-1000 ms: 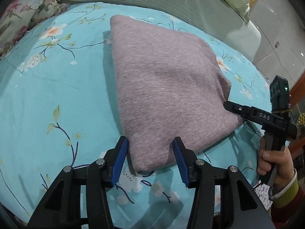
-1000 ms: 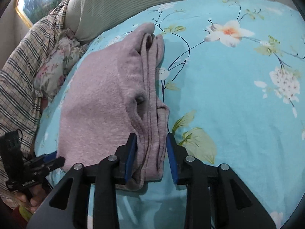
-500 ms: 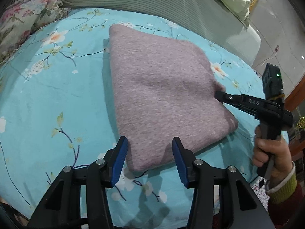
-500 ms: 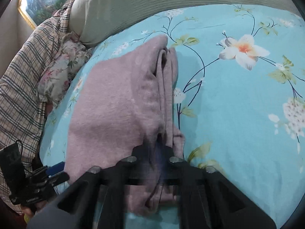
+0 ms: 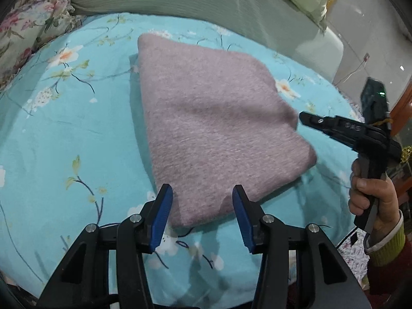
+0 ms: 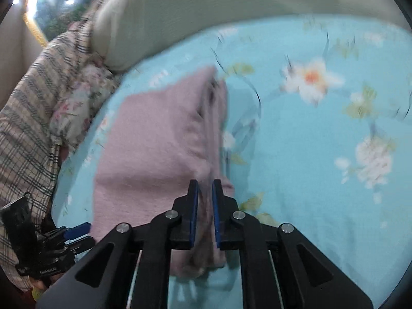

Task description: Fold small clothes

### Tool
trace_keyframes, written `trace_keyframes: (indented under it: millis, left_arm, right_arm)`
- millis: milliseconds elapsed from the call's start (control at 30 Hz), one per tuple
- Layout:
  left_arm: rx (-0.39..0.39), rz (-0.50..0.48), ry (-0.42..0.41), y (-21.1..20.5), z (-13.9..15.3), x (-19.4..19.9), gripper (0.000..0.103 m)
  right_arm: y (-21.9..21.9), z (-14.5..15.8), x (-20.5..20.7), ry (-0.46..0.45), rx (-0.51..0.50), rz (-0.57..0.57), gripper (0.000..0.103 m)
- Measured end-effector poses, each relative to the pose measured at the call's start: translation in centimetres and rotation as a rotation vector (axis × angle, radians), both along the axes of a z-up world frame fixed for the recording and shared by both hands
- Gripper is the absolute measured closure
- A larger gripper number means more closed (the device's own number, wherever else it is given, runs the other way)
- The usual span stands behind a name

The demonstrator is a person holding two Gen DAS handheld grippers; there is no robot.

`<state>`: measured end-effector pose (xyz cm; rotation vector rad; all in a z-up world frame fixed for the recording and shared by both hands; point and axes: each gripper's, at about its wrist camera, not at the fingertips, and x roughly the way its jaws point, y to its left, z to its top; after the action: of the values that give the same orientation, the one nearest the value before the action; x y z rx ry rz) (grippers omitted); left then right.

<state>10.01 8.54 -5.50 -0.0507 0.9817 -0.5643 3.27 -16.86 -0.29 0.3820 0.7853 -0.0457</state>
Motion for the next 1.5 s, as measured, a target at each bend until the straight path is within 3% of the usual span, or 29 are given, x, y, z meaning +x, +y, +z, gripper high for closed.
trace_keyframes:
  millis: [100, 167, 267, 333, 633, 867, 1000, 1100, 1233, 1500]
  left_arm:
    - [-0.042, -0.019, -0.008, 0.0, 0.7, -0.4, 0.055]
    - [-0.023, -0.016, -0.009, -0.5, 0.4, -0.3, 0.055]
    - [0.015, -0.015, 0.015, -1.2, -1.3, 0.0, 0.055]
    - [0.040, -0.014, 0.005, -1.5, -1.9, -0.2, 0.055]
    - [0.131, 0.010, -0.008, -2.3, -1.7, -0.8, 0.053]
    - [0.205, 0.110, 0.022, -0.8, -1.5, -1.3, 0.053]
    - [0.273, 0.149, -0.028, -0.2, -0.4, -1.9, 0.053]
    - [0.281, 0.159, -0.055, 0.0, 0.4, -2.1, 0.052]
    - [0.272, 0.179, -0.078, 0.6, 1.4, -2.6, 0.042]
    - [0.266, 0.212, -0.108, 1.6, 2.6, -2.3, 0.038]
  right_arm:
    - [2.0, 0.7, -0.1, -0.038, 0.034, 0.084, 0.090]
    - [3.5, -0.8, 0.5, 0.004, 0.026, 0.129, 0.090]
    - [2.7, -4.2, 1.1, 0.116, -0.032, 0.070, 0.093]
    - [1.4, -5.9, 0.8, 0.126, 0.005, 0.061, 0.094]
    - [0.9, -5.7, 0.3, 0.105, 0.011, 0.052, 0.095]
    - [1.1, -5.1, -0.6, 0.104, -0.001, 0.055, 0.091]
    - [2.1, -4.4, -1.3, 0.106, -0.057, 0.069, 0.091]
    - [2.5, -4.0, -1.9, 0.102, -0.064, 0.076, 0.091]
    - [3.1, -3.1, -2.7, 0.091, -0.069, 0.082, 0.090]
    - [3.1, -1.5, -2.6, 0.055, -0.057, 0.088, 0.090]
